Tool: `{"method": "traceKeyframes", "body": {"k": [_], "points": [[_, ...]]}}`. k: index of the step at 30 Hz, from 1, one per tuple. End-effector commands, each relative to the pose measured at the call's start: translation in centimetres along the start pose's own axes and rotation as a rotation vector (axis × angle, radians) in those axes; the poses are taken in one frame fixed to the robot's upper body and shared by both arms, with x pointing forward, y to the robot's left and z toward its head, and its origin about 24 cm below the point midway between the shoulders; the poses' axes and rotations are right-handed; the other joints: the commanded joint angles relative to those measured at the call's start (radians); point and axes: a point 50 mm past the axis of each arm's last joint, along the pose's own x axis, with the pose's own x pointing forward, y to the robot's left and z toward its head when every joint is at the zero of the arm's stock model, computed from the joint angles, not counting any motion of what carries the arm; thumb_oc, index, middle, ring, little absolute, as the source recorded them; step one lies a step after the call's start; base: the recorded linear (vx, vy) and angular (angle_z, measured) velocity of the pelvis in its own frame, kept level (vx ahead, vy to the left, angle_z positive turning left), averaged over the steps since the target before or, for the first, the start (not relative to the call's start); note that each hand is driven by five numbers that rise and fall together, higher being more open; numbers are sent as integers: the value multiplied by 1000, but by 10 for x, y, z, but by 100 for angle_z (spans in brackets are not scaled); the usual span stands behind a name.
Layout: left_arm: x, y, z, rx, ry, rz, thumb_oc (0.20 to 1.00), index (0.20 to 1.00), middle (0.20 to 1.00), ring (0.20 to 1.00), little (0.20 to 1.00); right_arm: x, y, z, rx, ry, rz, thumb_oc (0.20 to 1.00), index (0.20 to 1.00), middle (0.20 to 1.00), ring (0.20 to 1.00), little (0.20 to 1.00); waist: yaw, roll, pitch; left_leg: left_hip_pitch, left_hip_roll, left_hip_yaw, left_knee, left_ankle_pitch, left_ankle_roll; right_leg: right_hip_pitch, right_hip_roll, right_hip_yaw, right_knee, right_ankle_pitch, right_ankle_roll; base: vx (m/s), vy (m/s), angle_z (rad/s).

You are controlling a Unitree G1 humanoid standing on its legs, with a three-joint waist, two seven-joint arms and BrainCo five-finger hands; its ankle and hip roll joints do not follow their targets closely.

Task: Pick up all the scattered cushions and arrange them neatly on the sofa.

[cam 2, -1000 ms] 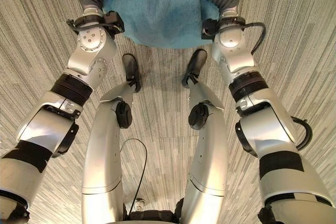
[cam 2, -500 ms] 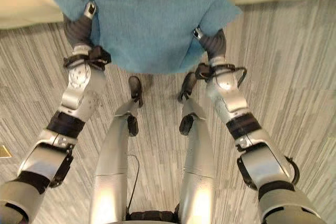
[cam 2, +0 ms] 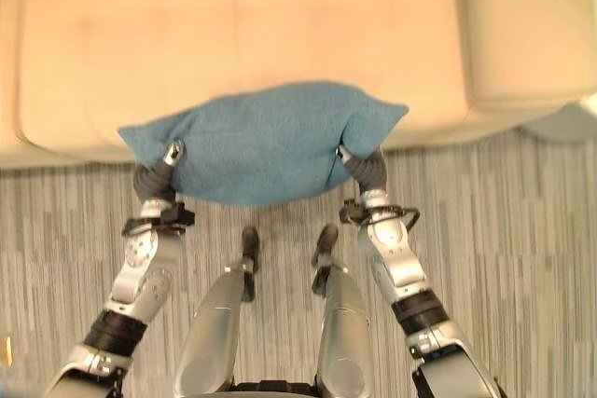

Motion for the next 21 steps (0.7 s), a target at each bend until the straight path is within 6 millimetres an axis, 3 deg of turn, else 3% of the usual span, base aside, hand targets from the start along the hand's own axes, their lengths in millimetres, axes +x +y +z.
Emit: {"method": "traceKeyframes", "body": {"k": [1, 6, 12, 14, 15, 17, 20, 21], "points": [[13, -54, 19, -85, -124, -277, 200, 200, 200, 200, 200, 10, 34, 41, 18, -222, 169, 200, 200, 200, 200, 200, 1, 20, -44, 67, 7, -53, -91, 78, -51, 116, -4, -37, -45, 6, 111, 160, -57, 3], [4, -50, 5, -55, -64, -277, 200, 200, 200, 200, 200, -1, 30, 25, 21, -159, 143, 200, 200, 200, 200, 200, -11, 17, -103, 188, 10, -40, -137, 86, -74, 273, 49, -37, -154, 10, 103, 152, -83, 5], [7, -59, 4, -51, -69, -300, 200, 200, 200, 200, 200, -5, 21, 21, 11, -143, 94, 200, 200, 200, 200, 200, -22, -6, -157, 206, 28, 30, -9, 102, -102, 407, 69, -81, -228, -14, 84, 128, -92, 16], [8, -61, 5, -44, -75, -305, 200, 200, 200, 200, 200, -4, 22, 20, 16, -141, 93, 200, 200, 200, 200, 200, -16, -13, -162, 203, 12, 32, -8, 94, -97, 425, 71, -80, -239, -13, 86, 160, -61, 21], [9, -61, 4, -29, -71, -304, 200, 200, 200, 200, 200, -3, 24, 19, 32, -137, 95, 200, 200, 200, 200, 200, -13, -21, -179, 196, -5, 54, -48, 73, -72, 442, 78, -76, -251, -7, 91, 182, -15, 18], [7, -58, 3, -17, -62, -298, 200, 200, 200, 200, 200, -4, 24, 18, 58, -129, 94, 200, 200, 200, 200, 200, -4, -26, -203, 184, -14, 97, -105, 94, -58, 470, 93, -69, -264, -4, 99, 273, 15, 9], [7, -54, 2, -6, -57, -284, 200, 200, 200, 200, 200, -4, 29, 14, 77, -114, 100, 200, 200, 200, 200, 200, 41, -36, -216, 172, -21, 114, -151, 139, -61, 523, 125, -40, -274, -13, 106, 297, 63, -4], [4, -46, 1, -3, -45, -268, 200, 200, 200, 200, 200, -3, 33, 12, 83, -101, 119, 200, 200, 200, 200, 200, 65, -55, -233, 220, -32, 107, -154, 100, -40, 562, 125, -32, -278, -31, 117, 433, 162, -101]]}}
